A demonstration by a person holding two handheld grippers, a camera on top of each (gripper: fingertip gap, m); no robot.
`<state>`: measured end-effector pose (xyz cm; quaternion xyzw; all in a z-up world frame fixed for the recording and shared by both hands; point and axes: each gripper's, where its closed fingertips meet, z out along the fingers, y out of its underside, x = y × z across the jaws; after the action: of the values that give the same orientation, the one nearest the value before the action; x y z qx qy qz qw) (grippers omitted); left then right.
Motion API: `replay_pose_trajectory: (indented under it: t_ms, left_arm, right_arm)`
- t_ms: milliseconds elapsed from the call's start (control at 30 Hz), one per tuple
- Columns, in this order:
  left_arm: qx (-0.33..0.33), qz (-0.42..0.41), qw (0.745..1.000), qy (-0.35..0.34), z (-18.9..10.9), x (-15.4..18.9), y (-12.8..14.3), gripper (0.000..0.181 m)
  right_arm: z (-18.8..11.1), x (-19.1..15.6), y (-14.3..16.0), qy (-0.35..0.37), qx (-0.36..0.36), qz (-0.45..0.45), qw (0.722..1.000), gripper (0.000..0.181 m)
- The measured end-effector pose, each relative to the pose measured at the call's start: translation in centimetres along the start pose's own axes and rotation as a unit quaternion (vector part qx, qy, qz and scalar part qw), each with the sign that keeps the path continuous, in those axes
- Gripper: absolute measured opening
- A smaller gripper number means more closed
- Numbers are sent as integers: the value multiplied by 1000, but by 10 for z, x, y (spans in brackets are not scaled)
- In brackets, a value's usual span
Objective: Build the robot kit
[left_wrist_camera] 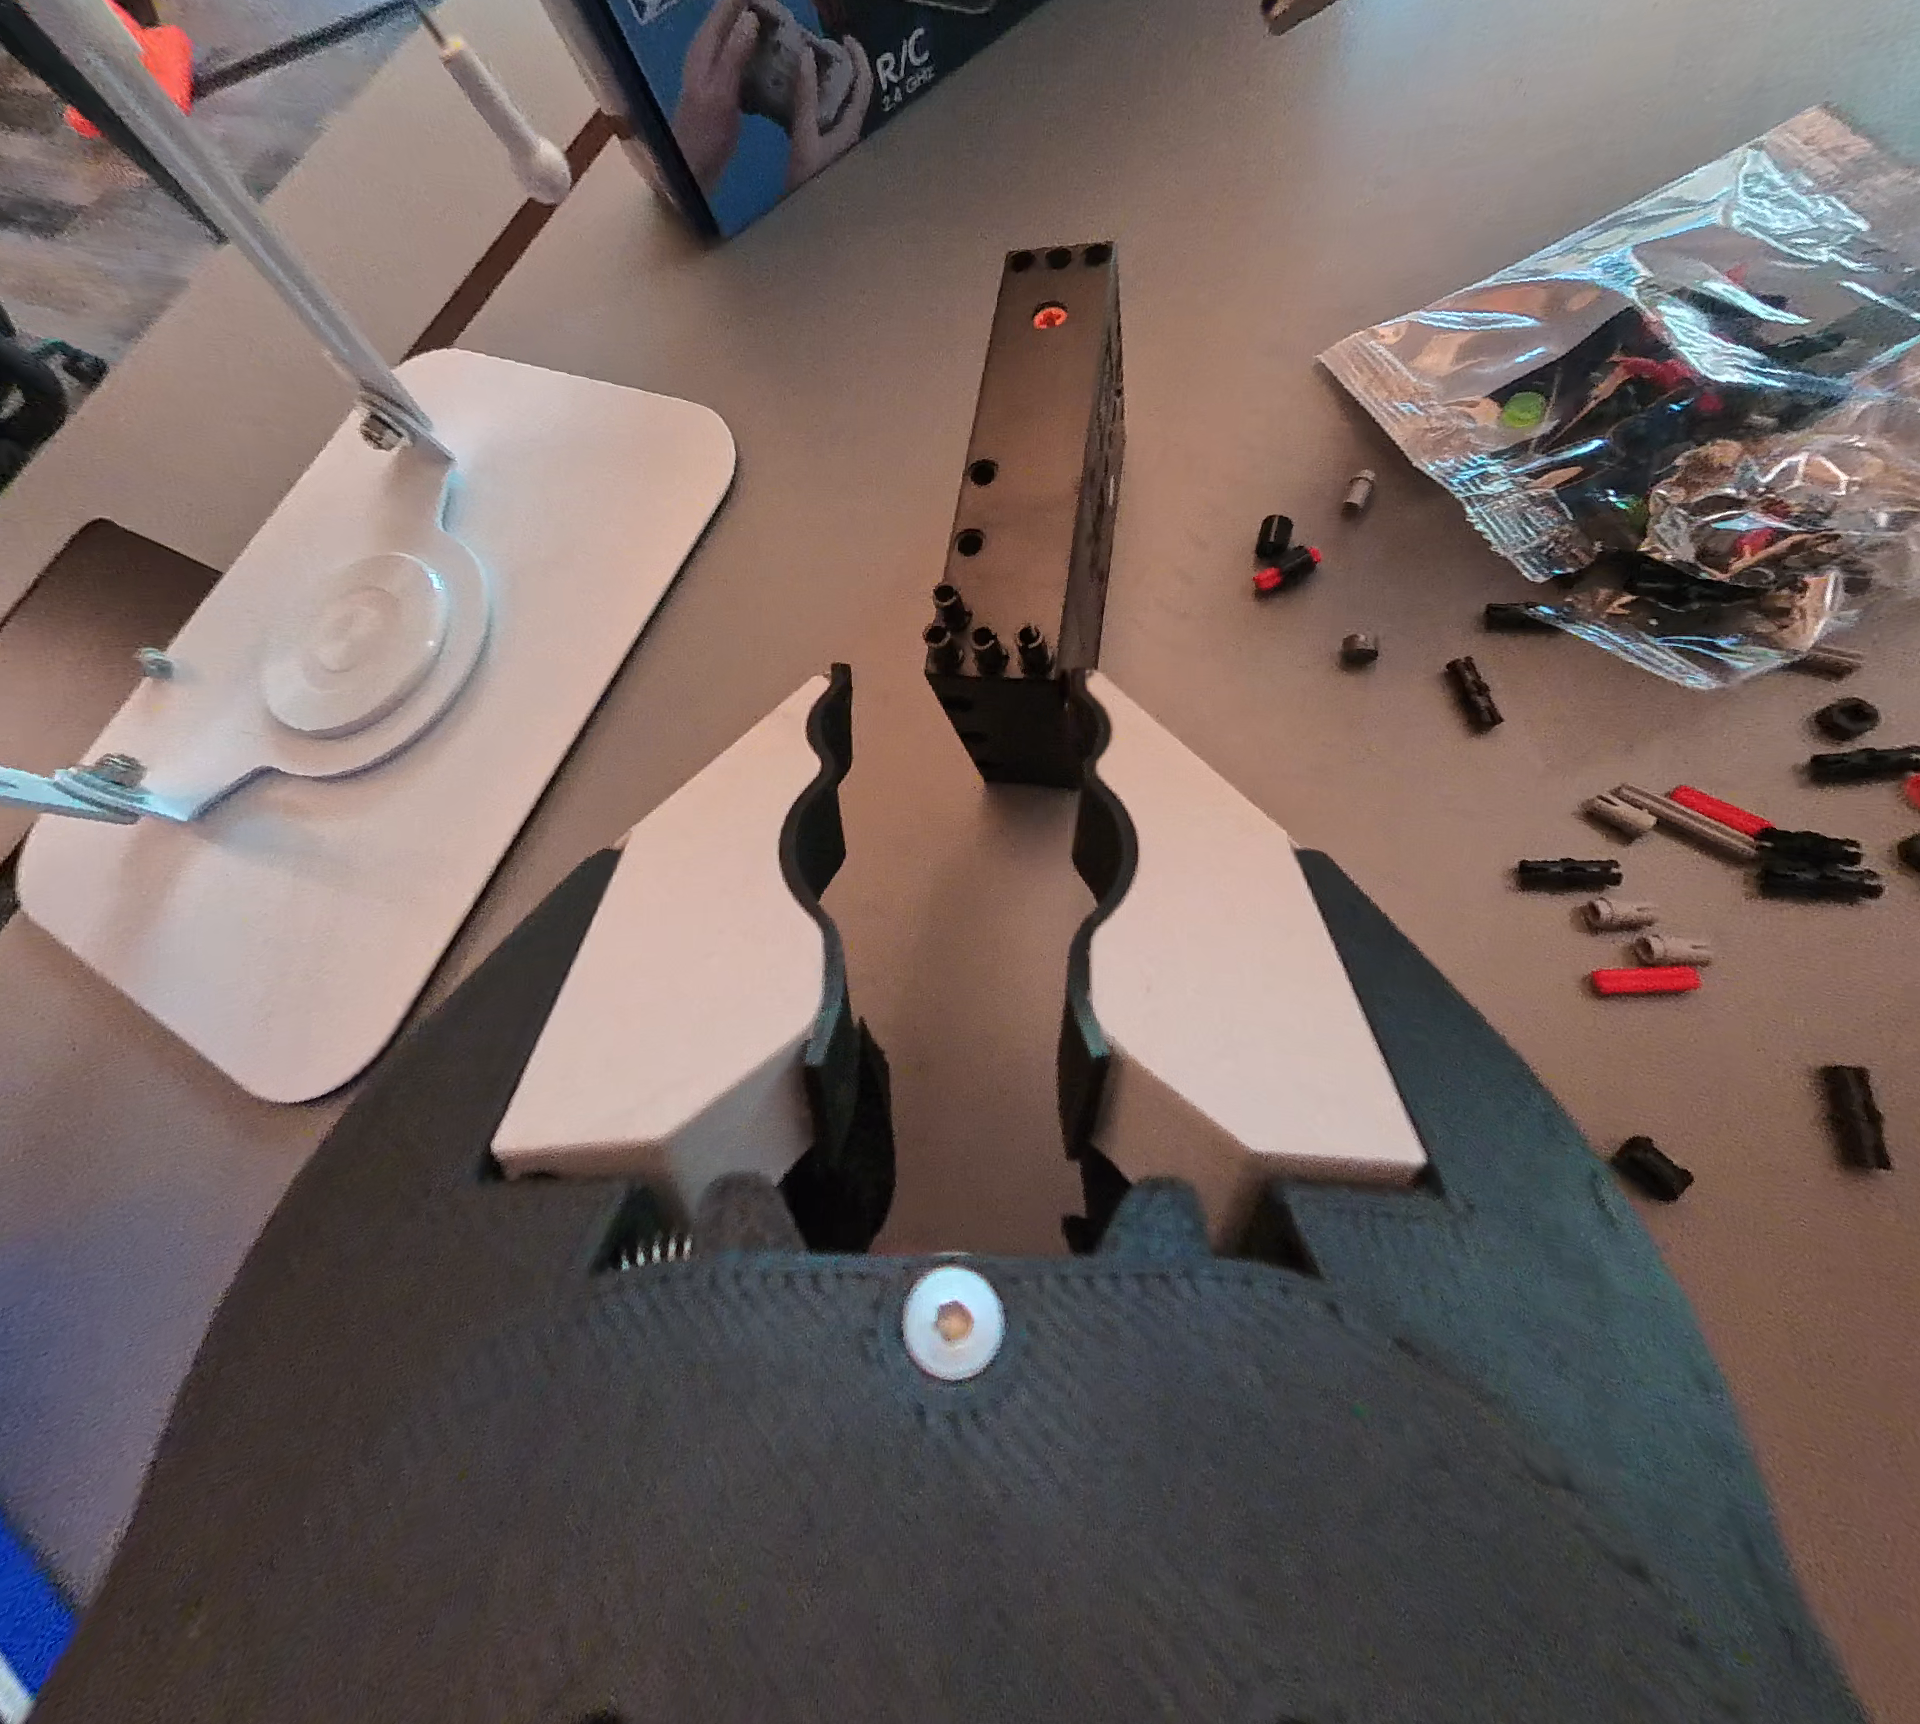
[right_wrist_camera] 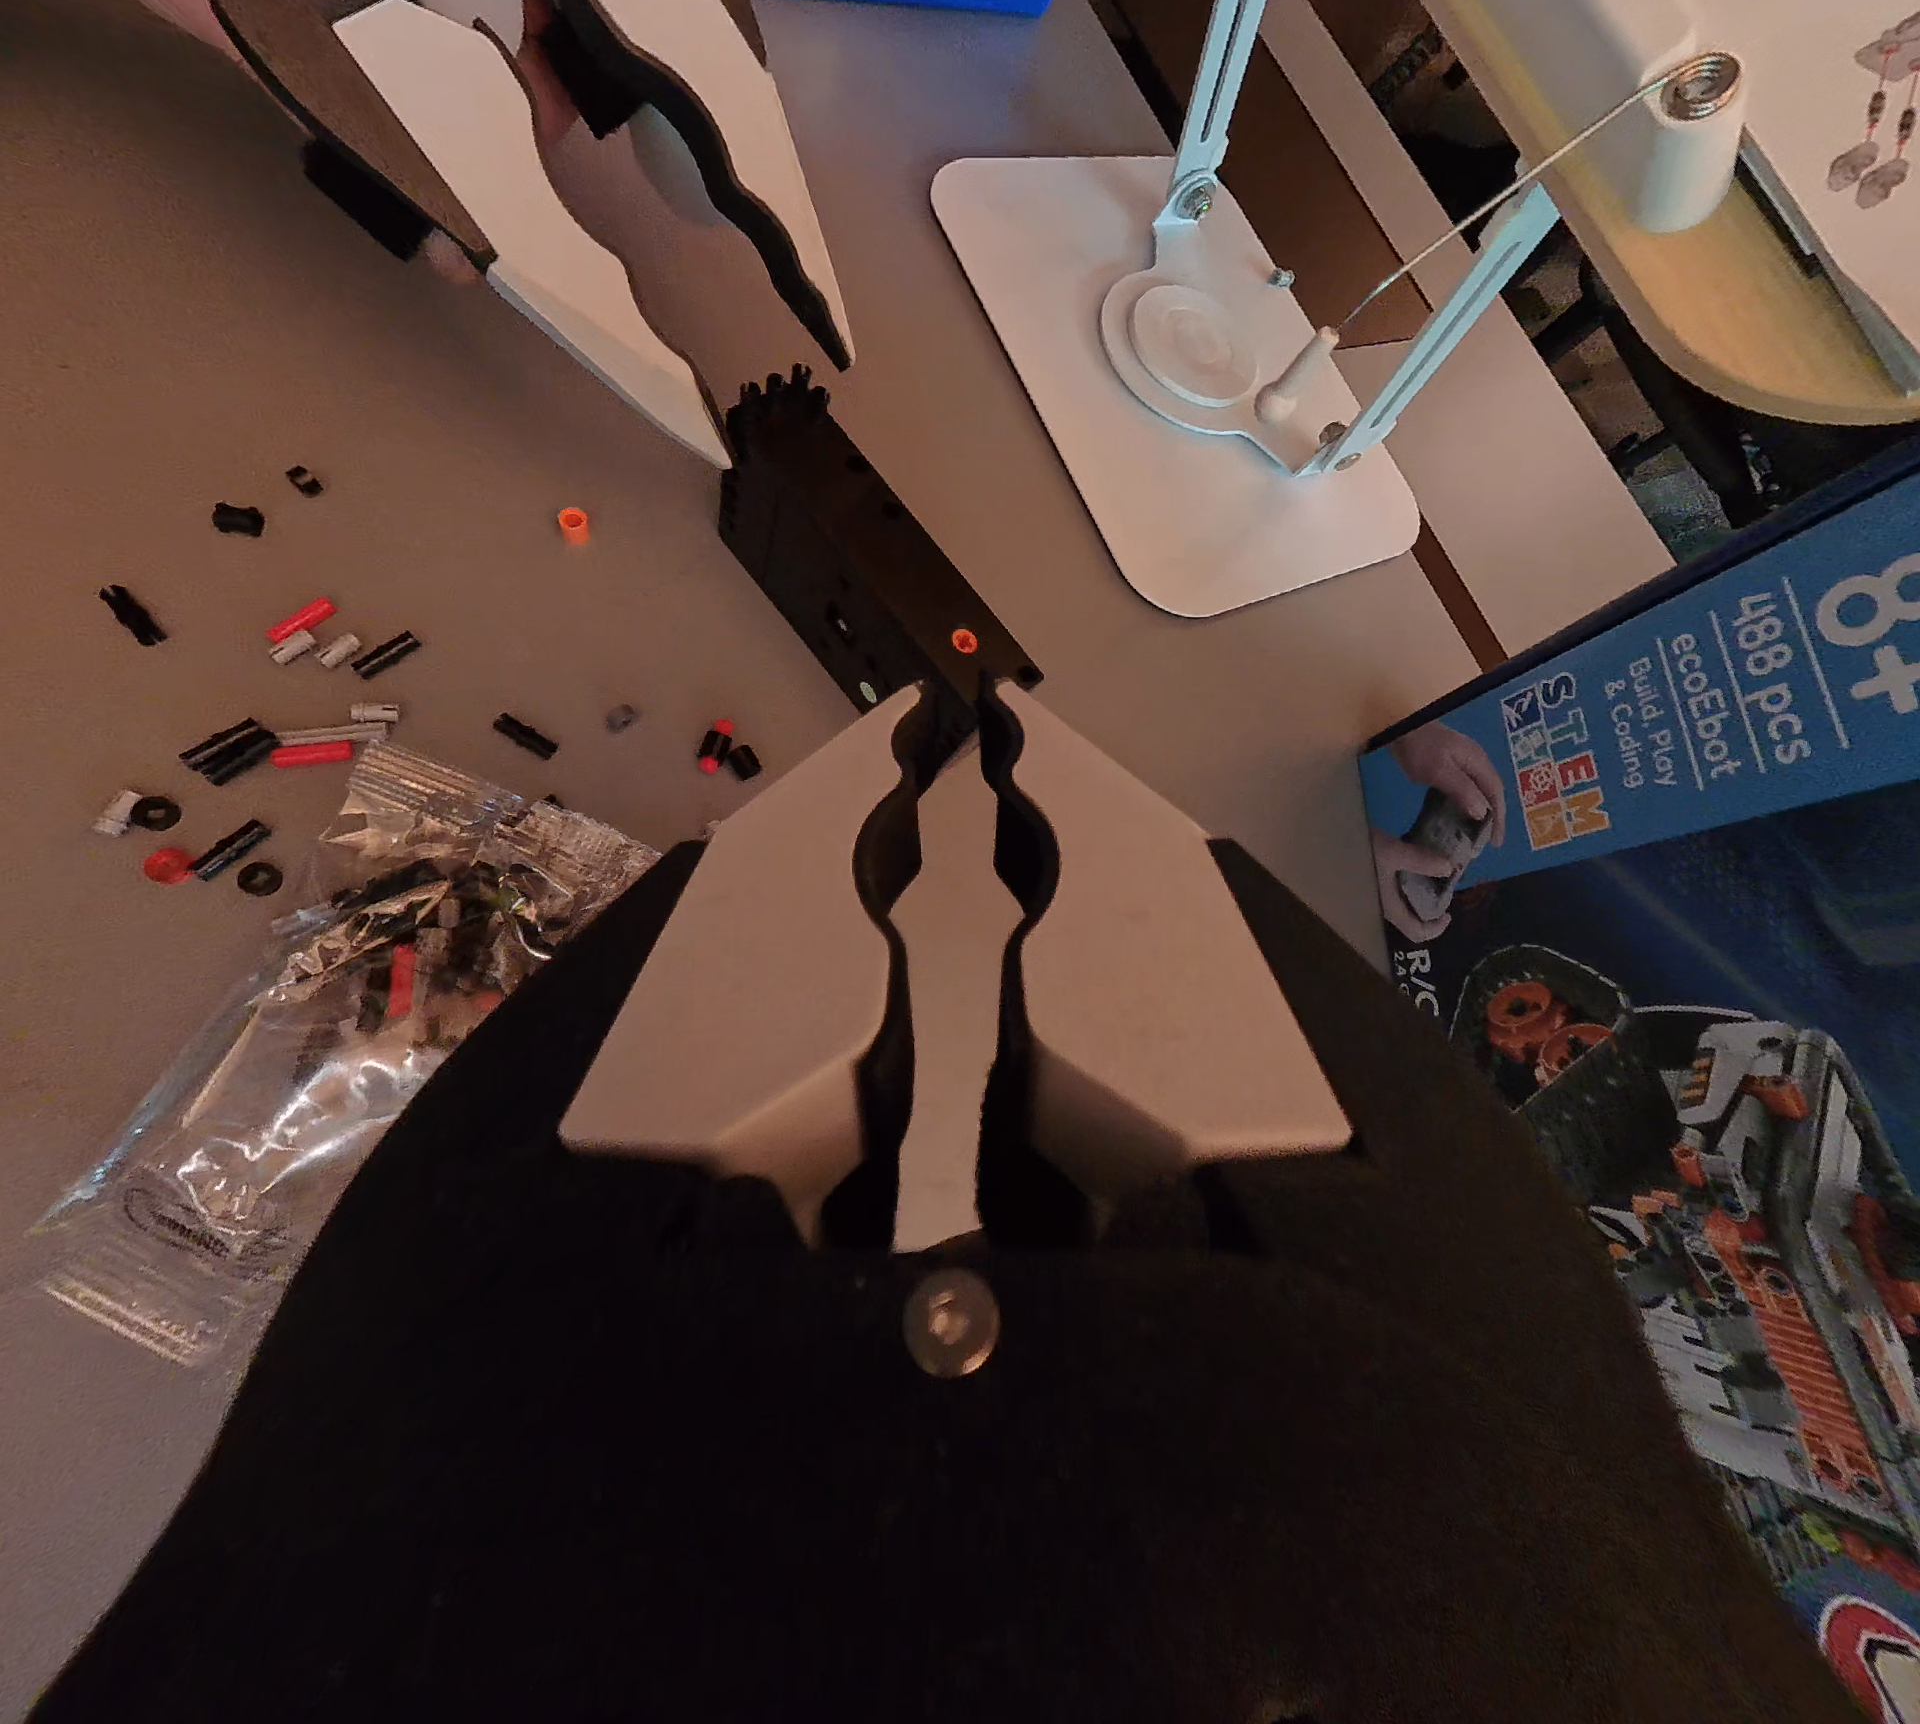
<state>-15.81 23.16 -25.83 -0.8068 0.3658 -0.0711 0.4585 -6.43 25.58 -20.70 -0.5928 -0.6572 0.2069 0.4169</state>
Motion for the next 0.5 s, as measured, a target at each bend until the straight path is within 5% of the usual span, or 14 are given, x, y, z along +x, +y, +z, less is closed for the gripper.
replay_pose_trajectory:
  t_ms: [500]
  left_arm:
    - [-15, -1, 999, 29, 5, 3, 12, 30]
  right_arm:
    - [9, 6, 18, -7, -4, 14, 1000, 9]
